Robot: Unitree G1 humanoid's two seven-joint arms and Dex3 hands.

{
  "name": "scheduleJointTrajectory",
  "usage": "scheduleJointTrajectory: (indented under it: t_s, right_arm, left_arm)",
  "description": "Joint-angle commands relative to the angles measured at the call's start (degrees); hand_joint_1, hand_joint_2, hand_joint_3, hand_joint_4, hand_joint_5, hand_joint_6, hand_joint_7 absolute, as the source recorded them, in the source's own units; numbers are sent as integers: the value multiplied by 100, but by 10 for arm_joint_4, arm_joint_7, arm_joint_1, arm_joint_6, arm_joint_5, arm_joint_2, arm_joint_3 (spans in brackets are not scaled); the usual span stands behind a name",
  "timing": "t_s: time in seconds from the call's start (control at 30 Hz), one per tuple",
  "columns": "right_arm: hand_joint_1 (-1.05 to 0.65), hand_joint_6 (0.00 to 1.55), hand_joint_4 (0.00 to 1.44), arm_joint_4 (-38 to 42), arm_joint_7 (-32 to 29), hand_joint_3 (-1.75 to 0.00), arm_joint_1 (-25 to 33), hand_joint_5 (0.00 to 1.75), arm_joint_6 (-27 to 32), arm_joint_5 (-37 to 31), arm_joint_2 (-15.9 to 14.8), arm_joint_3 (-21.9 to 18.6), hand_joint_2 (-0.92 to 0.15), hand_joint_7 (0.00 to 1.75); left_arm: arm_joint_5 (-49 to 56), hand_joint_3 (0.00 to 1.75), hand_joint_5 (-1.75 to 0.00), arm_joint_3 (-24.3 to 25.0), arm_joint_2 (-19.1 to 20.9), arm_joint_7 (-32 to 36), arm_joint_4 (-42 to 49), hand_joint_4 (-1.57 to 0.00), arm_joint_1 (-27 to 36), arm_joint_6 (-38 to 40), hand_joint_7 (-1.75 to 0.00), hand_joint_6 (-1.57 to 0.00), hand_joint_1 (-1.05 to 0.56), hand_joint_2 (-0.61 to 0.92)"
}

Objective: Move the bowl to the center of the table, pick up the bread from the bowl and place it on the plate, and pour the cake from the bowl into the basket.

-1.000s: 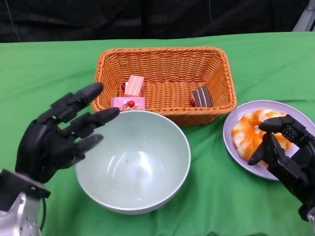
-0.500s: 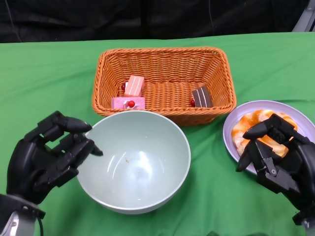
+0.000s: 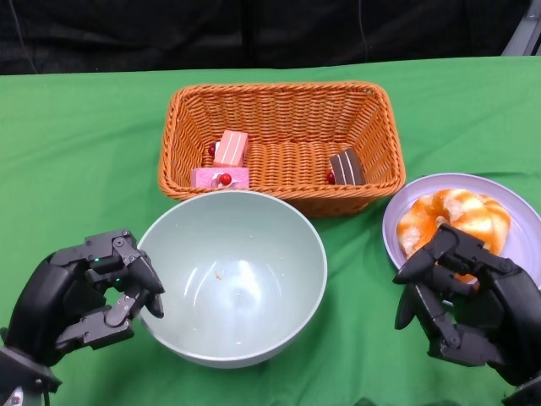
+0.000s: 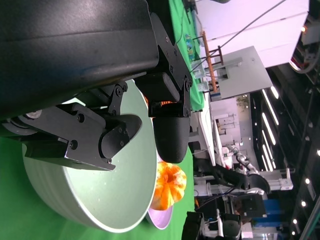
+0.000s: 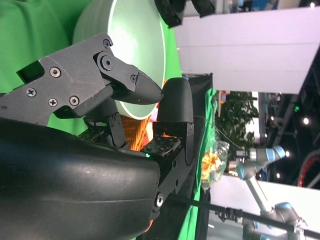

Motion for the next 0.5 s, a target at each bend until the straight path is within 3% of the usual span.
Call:
scheduleJointTrajectory:
  t_s: [0.03,0.3,0.5]
  right_arm:
    - [-19,66,74,12,3,-103,-3,164,-16,-5,-15,4,-57,144]
    - [-21,69,76,34,2,-101,-15,163,-32,-12,-24,8,-53,142]
    - [-20,70,76,52,8,-100,-27,163,-43,-9,-26,8,-53,140]
  left_arm:
    - [6,123,-169,8,12,-6,27,-73,-16,-29,-136,-80,15,56]
    - [24,116,-166,10,15,2,71,-73,-35,-83,-126,-83,13,55]
    - [23,121,-165,11,16,-1,97,-73,-50,-106,-130,-82,15,53]
